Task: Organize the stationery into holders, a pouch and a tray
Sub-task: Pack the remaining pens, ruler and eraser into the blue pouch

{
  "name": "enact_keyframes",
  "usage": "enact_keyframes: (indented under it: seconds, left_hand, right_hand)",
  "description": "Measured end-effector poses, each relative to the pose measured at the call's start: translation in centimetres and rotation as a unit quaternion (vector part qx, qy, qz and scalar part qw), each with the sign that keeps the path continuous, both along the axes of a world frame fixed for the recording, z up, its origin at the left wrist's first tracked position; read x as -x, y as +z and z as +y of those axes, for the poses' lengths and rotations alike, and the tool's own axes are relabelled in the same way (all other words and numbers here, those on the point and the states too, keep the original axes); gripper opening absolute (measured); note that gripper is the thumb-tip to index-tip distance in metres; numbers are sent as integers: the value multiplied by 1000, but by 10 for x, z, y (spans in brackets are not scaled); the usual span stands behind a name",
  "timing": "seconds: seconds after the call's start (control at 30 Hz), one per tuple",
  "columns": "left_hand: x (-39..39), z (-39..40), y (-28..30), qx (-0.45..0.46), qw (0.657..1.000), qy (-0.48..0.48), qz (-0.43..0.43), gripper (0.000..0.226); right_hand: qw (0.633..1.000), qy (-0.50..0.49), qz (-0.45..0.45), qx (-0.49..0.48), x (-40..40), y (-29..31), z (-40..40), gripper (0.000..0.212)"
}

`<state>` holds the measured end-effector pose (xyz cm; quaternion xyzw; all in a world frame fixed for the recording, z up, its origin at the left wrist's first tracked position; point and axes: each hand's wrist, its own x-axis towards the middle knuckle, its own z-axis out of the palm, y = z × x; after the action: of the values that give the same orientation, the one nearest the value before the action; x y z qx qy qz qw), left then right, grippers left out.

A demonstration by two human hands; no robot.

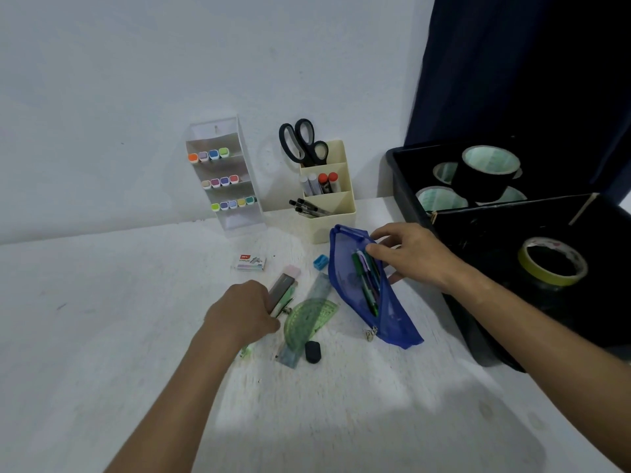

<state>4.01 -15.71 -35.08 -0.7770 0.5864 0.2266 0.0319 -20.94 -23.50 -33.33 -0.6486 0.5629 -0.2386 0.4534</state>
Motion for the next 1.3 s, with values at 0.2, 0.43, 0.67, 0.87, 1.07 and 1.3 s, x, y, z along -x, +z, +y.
enact_keyframes:
  seconds: [0.2, 0.43, 0.67, 0.87, 1.07, 1.3]
  left_hand:
    - [1, -4, 6, 18, 999, -21, 43, 16]
    - [50, -19, 41, 35, 943, 26, 330, 9]
    - [101, -48, 24, 62, 941, 59, 327, 13]
    - [93, -44, 11, 75, 956, 43, 282, 21]
    - [45, -36, 3, 111, 978, 27, 172, 3]
    - [36, -11, -25, 85, 996, -9, -10, 46]
  right_hand:
    - [1000, 1, -1, 10, 1, 1, 1, 30]
    - [1000, -15, -15, 18, 2, 0, 0, 21]
    - [1000, -8, -12, 27, 3, -1, -1, 24]
    - [1000, -7, -8, 22, 3, -2, -1, 25]
    - [1000, -8, -8, 12, 1, -2, -2, 29]
    - [1000, -2, 8, 15, 1, -2, -1, 33]
